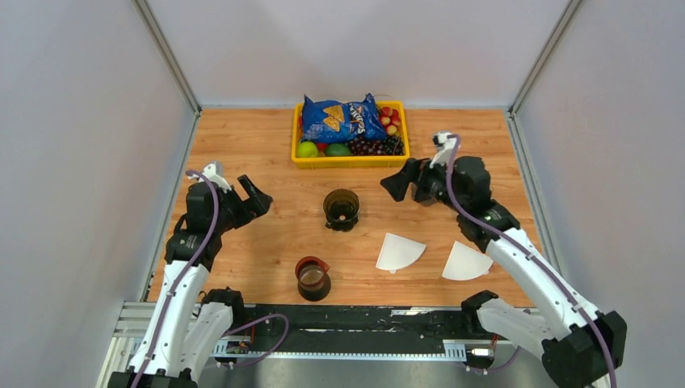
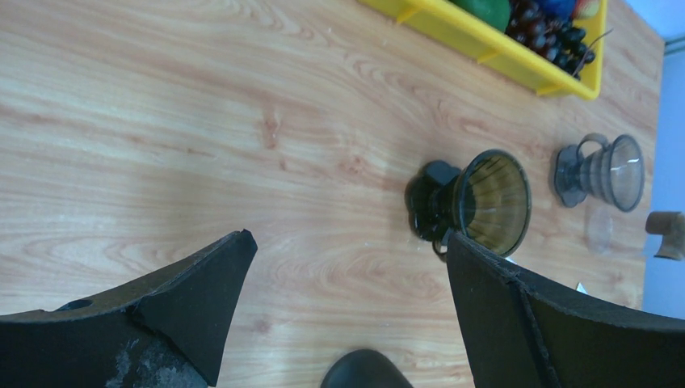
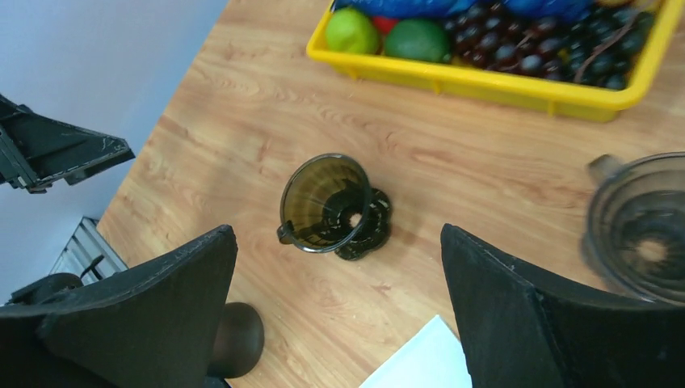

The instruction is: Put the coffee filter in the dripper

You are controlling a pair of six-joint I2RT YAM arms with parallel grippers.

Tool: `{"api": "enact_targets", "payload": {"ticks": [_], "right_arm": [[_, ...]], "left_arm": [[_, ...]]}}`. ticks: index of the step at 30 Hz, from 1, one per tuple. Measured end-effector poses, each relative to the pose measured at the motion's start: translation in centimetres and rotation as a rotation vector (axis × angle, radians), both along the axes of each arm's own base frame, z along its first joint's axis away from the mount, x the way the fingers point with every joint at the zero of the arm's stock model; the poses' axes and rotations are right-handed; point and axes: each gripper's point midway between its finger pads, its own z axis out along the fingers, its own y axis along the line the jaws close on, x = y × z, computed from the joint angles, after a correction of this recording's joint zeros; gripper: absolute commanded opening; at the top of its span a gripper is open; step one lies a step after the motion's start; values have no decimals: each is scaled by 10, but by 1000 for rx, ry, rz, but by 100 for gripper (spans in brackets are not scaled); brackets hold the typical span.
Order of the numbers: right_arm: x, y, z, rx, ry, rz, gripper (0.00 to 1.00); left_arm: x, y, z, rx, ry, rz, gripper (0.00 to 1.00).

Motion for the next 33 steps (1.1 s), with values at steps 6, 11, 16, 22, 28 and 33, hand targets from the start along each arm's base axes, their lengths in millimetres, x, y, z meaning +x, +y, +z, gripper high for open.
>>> {"api": "enact_targets", "payload": {"ticks": [6, 11, 16, 22, 28, 33], "right_arm": [[1, 44, -41, -61, 89, 14, 100], [12, 68, -95, -163, 190, -20, 97], [21, 88, -143, -271, 274, -34, 83], [33, 104, -166, -318, 308, -32, 63], [38, 114, -180, -333, 335, -29, 34], [35, 117, -188, -341, 357, -20, 13]], "left_arm": [[-4, -13, -30, -45, 47, -61, 100], [-4, -26, -46, -99, 69, -114, 100], [-3, -29, -50, -109, 79, -127, 100], [-2, -29, -49, -110, 74, -127, 100], [-3, -32, -46, -131, 36, -132, 100], [-6, -31, -42, -131, 0, -130, 100]]}}
